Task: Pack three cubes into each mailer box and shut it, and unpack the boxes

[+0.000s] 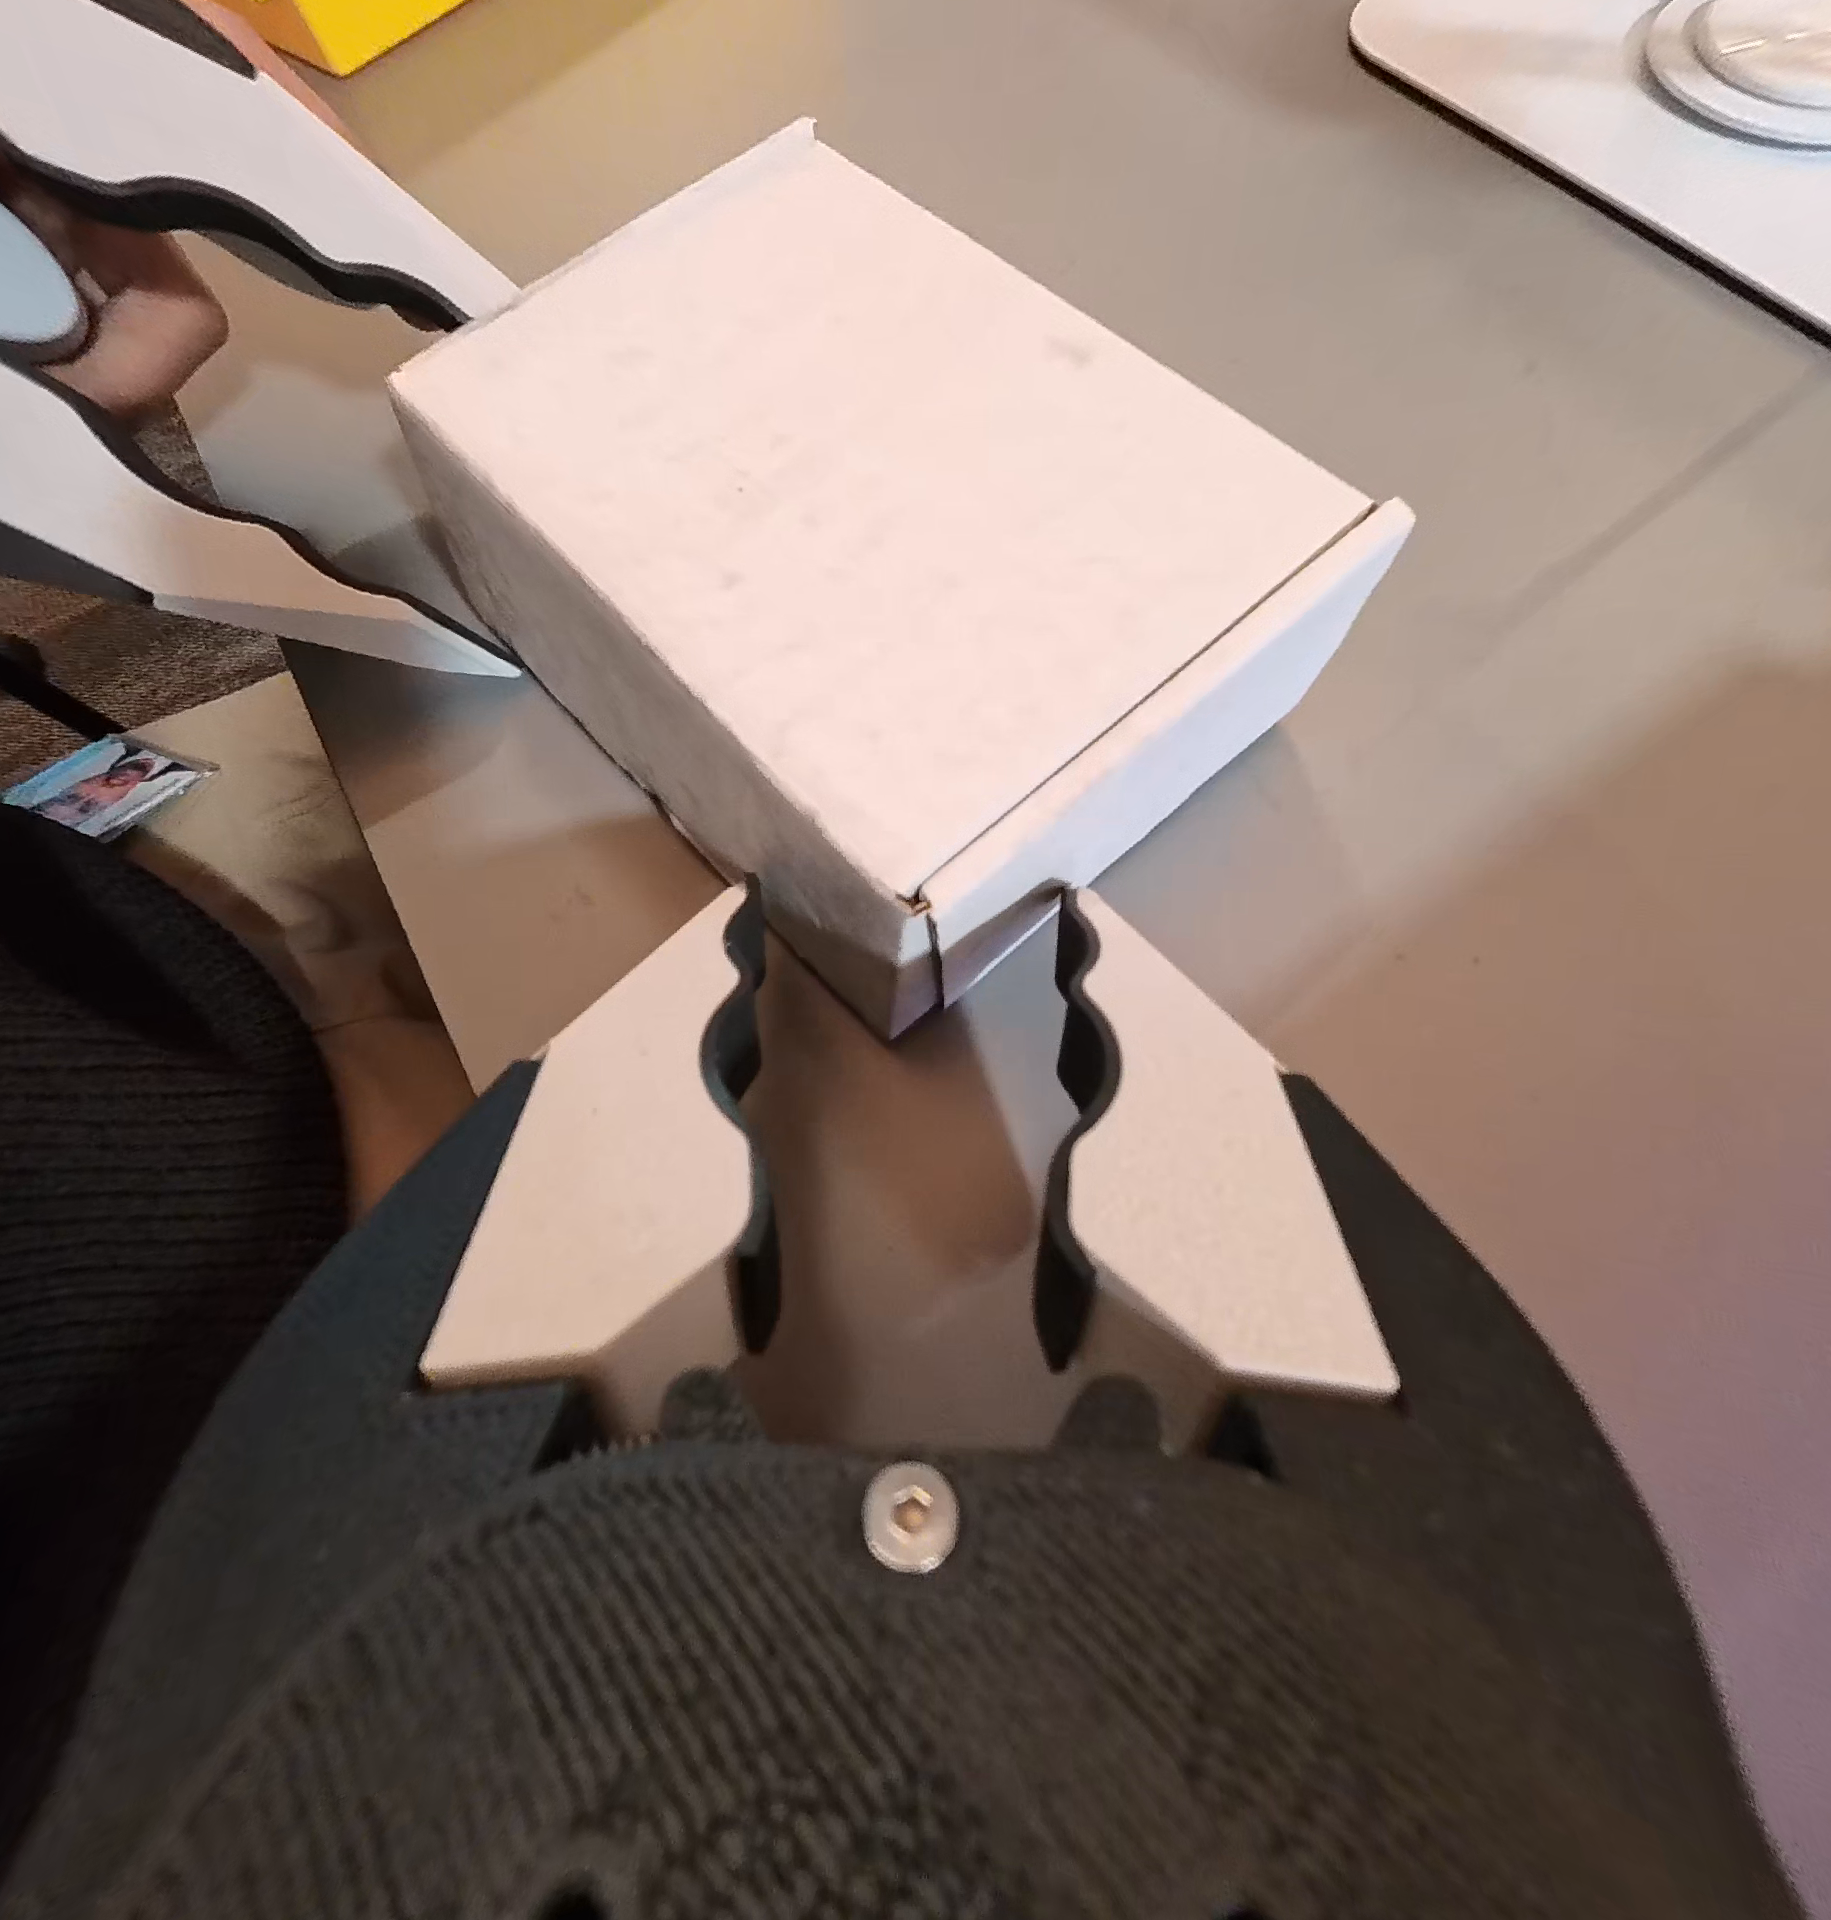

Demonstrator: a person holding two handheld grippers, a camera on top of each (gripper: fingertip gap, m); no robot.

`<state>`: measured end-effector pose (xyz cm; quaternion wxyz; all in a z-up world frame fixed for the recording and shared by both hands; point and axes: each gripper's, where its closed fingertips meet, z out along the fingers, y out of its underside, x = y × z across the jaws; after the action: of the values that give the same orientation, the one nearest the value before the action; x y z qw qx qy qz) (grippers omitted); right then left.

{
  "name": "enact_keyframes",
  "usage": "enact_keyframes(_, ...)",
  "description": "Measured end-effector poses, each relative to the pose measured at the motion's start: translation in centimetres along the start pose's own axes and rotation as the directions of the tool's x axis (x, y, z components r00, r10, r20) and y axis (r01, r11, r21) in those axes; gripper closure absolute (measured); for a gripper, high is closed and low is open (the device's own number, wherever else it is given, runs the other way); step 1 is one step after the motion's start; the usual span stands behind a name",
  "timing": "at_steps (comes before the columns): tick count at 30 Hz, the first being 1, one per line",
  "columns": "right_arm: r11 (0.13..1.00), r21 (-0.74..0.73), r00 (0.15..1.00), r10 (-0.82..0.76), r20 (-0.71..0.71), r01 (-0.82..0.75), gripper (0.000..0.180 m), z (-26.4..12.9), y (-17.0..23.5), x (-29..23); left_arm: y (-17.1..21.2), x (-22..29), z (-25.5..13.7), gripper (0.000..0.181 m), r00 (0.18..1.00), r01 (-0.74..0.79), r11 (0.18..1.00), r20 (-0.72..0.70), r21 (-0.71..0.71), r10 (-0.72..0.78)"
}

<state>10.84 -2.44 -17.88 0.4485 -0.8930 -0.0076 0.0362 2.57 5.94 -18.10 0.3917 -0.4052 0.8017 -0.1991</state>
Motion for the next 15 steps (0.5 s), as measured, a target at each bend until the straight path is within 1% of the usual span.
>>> enact_keyframes(8,1.0,-0.009,1.0,-0.009,-0.002,0.009,0.124,0.08,0.1,-0.08,0.0,-0.11,-0.03,0.117,1.0,-0.001,1.0,0.008,-0.002,0.001)
enact_keyframes(15,1.0,-0.016,1.0,-0.022,0.001,0.022,0.126,0.15,0.19,-0.27,0.22,-0.06,0.02,0.117,0.998,0.061,0.998,-0.035,0.022,-0.06)
